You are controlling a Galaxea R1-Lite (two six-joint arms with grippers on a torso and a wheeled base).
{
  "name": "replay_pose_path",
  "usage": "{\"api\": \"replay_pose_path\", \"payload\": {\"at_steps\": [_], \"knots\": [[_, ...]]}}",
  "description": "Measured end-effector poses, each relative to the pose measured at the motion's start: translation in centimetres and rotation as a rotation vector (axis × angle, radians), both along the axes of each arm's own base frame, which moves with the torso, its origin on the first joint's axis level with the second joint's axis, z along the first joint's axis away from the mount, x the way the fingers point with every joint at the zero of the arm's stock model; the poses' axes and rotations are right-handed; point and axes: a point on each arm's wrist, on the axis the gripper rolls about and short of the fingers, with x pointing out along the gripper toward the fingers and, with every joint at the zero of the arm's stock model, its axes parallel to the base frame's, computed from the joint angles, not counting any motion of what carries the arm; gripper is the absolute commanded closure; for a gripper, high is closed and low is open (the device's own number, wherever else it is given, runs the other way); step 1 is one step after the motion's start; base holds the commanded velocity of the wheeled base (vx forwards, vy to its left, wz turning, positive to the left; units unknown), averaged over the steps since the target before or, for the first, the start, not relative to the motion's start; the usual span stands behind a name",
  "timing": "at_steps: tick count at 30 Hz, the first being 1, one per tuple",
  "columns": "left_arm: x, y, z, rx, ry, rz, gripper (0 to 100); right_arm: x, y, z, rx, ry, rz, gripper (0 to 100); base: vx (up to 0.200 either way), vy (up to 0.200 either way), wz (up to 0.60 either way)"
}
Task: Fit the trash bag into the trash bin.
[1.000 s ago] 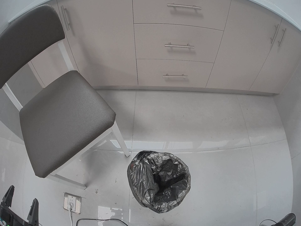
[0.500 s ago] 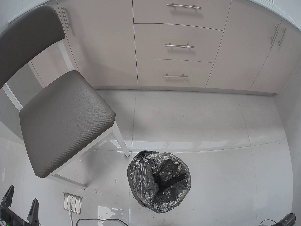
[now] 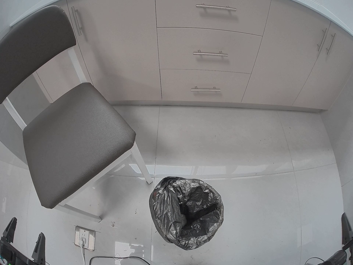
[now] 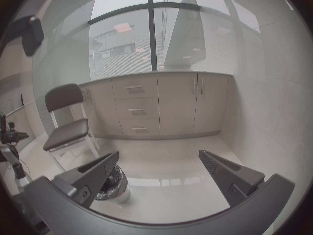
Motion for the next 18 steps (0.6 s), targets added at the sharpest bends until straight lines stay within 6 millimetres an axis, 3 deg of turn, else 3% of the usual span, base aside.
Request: {"api": "replay_pose_path", "payload": {"at_steps": [3,7,18], "knots": [[0.0,0.0,0.0,0.0,0.0,0.0,0,1.0,0.0,-2.1,-0.021,0.048,-0.008,0,0.0,0.0,0.0],[0.0,0.0,0.0,0.0,0.0,0.0,0,1.4,0.0,-3.3,-0.045,0.078,0.001,0,0.0,0.0,0.0],[0.0,0.0,0.0,0.0,0.0,0.0,0,1.6,0.0,-3.6,-0.035,0.097,0.001,0,0.0,0.0,0.0]]}}
